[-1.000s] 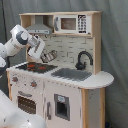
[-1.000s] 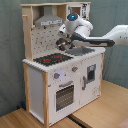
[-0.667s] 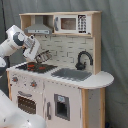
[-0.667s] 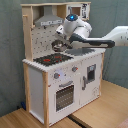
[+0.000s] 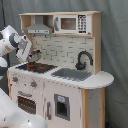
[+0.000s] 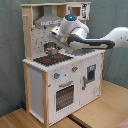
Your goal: Play with the kitchen
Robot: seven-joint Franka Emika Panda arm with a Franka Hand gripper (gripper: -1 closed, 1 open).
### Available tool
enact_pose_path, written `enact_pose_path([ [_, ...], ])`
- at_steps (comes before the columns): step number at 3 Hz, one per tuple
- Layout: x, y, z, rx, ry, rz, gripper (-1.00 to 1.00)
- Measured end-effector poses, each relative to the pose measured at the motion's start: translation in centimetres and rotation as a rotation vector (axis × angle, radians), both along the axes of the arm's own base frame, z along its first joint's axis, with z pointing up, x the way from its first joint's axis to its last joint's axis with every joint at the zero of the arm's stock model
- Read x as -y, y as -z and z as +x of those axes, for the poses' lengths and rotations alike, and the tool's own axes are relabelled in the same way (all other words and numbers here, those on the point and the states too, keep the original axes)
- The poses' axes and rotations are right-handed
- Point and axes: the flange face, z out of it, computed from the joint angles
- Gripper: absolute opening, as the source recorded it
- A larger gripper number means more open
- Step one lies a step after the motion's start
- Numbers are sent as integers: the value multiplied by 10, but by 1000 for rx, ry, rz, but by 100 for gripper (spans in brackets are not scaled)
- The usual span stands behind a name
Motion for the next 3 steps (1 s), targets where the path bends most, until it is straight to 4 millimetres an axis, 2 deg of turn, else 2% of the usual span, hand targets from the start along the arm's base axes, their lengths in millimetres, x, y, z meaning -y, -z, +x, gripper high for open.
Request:
enact_pose_path([
  [2,-33,37,15,-28,-48,90,-100],
  [3,-44,46,24,-43,-64,120,-100],
])
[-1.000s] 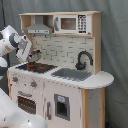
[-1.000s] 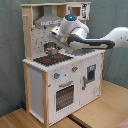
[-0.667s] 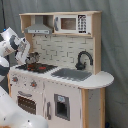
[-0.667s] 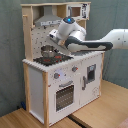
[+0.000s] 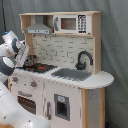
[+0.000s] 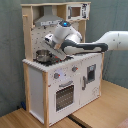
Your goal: Play with the kitchen
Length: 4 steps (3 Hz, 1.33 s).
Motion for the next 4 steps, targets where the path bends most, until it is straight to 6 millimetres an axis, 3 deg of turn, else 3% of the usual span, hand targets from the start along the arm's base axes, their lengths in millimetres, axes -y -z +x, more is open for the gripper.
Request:
enact_pose_path([
  [1,5,-2,7,-63,27,48,-100],
  [2,22,-7,8,-127,78,25,-100],
  [3,18,-15,0,-160,84,13,-100],
  [4,18,-15,0,-158,83,14,100],
])
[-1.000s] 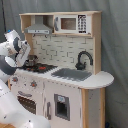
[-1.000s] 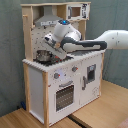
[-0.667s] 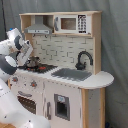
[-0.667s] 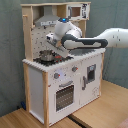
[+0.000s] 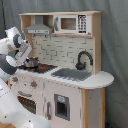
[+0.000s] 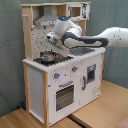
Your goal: Play with the kitchen
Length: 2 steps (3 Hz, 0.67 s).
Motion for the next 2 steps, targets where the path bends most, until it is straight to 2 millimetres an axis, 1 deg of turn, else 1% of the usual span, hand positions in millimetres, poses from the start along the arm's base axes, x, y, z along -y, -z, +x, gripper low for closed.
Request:
enact_pose_path([
  [1,5,-25,3,53,7,-1,100],
  [2,-7,-57,-13,129,-23,-46,100],
])
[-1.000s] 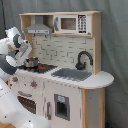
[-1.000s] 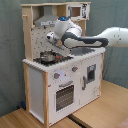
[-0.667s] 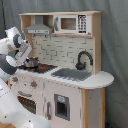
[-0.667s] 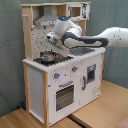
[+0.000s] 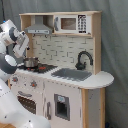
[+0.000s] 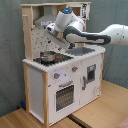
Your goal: Play with the kitchen
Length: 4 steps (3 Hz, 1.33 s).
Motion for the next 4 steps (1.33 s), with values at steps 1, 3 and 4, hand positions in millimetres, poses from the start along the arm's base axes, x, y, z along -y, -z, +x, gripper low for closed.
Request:
enact_pose_path([
  [1,-20,-12,-24,51,-34,-69,100],
  [3,-66,-9,-81,171,-111,-245,100],
  [4,-85,-6,-107,244,-143,-345,100],
])
